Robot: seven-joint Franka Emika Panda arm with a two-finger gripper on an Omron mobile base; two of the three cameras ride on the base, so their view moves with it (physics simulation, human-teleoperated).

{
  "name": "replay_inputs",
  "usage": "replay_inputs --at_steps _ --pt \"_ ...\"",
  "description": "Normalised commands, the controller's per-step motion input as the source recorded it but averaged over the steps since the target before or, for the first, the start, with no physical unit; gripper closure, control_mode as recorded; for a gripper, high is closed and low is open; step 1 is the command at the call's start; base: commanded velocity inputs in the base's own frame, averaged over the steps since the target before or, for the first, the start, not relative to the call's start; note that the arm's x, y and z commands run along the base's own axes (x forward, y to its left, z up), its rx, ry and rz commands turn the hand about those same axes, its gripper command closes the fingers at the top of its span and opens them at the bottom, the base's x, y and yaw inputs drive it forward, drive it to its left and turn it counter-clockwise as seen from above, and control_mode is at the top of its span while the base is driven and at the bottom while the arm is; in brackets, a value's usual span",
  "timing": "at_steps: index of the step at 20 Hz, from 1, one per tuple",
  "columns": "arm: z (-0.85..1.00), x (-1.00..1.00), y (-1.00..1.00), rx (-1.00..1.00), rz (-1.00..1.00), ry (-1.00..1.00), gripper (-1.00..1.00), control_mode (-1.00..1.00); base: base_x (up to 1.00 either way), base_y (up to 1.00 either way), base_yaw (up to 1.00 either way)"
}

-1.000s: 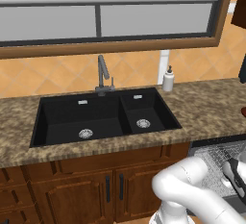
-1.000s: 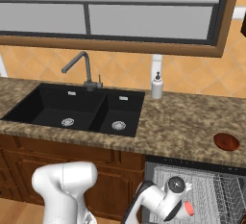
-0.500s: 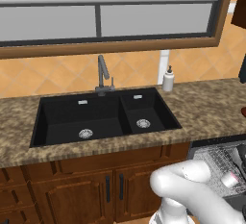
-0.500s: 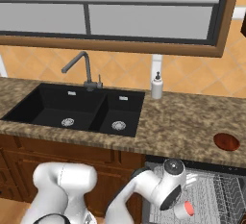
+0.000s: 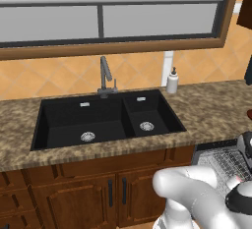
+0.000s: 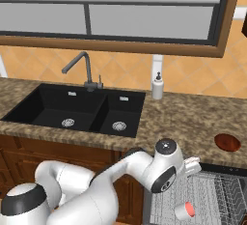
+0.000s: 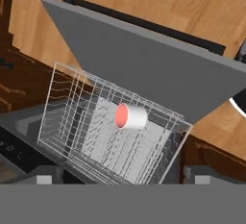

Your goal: Pick up the cup and bowl from the counter, place them in the dishwasher, and close the dishwasher door.

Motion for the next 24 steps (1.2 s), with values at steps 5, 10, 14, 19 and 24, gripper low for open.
replay_inputs --at_steps 5,10,14,19,24 --pt "0.77 0.23 -0.06 0.00 0.00 0.00 -1.00 -1.00 0.00 0.00 0.00" --pt "0.51 0.38 0.00 -0.06 -0.02 0.00 -1.00 -1.00 0.00 0.00 0.00" --pt "0.23 0.59 -0.01 -0.13 -0.16 0.02 -1.00 -1.00 0.00 0.00 0.00" --pt "0.10 0.52 -0.22 -0.02 -0.05 0.05 -1.00 -1.00 0.00 0.00 0.00" --pt "0.00 0.29 -0.39 0.07 0.00 0.00 -1.00 -1.00 0.00 0.00 0.00"
